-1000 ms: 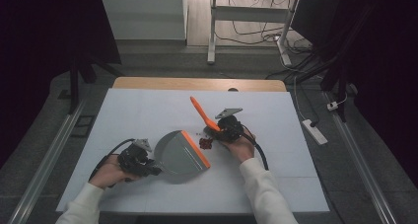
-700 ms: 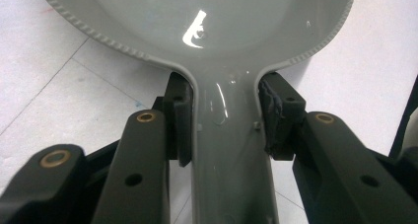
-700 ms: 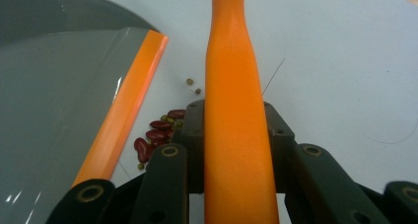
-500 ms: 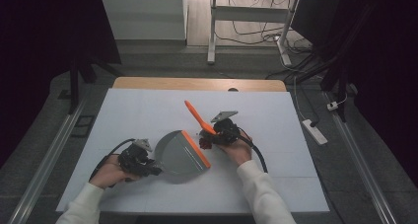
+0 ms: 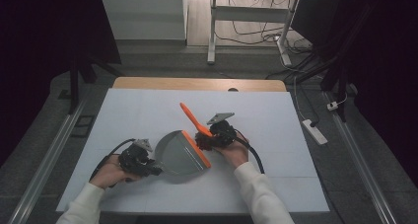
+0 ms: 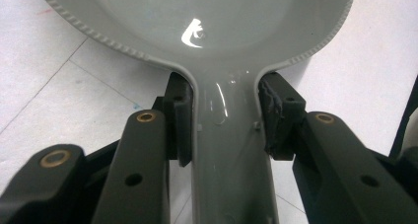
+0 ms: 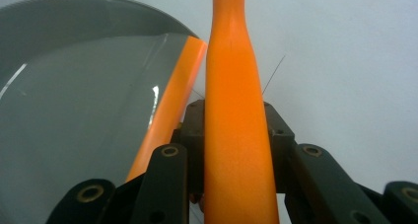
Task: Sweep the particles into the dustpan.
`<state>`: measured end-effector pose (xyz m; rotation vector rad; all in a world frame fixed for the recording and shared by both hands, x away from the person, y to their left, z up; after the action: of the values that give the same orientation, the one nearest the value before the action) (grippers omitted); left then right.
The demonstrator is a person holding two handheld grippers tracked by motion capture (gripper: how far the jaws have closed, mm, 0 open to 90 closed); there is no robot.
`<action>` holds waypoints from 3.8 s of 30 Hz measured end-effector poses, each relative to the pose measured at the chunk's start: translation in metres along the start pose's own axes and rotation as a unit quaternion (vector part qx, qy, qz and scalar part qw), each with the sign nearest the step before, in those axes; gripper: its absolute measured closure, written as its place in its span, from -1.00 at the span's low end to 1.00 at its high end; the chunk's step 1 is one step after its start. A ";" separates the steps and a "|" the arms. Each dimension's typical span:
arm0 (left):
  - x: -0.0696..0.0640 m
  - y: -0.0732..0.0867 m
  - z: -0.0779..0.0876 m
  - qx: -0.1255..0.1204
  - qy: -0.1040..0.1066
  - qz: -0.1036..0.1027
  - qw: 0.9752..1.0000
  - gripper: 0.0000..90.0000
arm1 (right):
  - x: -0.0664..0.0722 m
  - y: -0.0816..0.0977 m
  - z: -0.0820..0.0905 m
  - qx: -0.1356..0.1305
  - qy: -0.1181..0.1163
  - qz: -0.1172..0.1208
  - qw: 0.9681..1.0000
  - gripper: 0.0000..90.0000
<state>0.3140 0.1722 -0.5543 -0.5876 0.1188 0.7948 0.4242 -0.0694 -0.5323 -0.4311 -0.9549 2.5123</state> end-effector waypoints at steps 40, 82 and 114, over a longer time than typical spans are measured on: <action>-0.001 0.000 -0.001 0.001 -0.002 0.000 1.000 0.37 | 0.025 -0.024 0.011 -0.059 -0.032 0.016 0.998 0.56; -0.002 -0.001 -0.002 -0.001 -0.002 0.003 1.000 0.37 | 0.001 -0.016 -0.018 -0.004 -0.005 -0.007 1.000 0.56; -0.002 0.000 -0.004 0.002 -0.003 0.003 1.000 0.37 | -0.006 0.008 0.022 -0.020 0.030 -0.016 0.999 0.56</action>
<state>0.3129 0.1687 -0.5566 -0.5808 0.1160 0.8020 0.4181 -0.0906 -0.5212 -0.4960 -0.9816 2.4409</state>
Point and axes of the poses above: each handheld gripper's, and its own axes: z roughly backward along the jaws, y roughly out of its underside, x roughly to its left, the point moved 5 cm from there along -z, roughly forward along the jaws, and after that the axes turned 9 degrees about z, right-handed, at the moved point
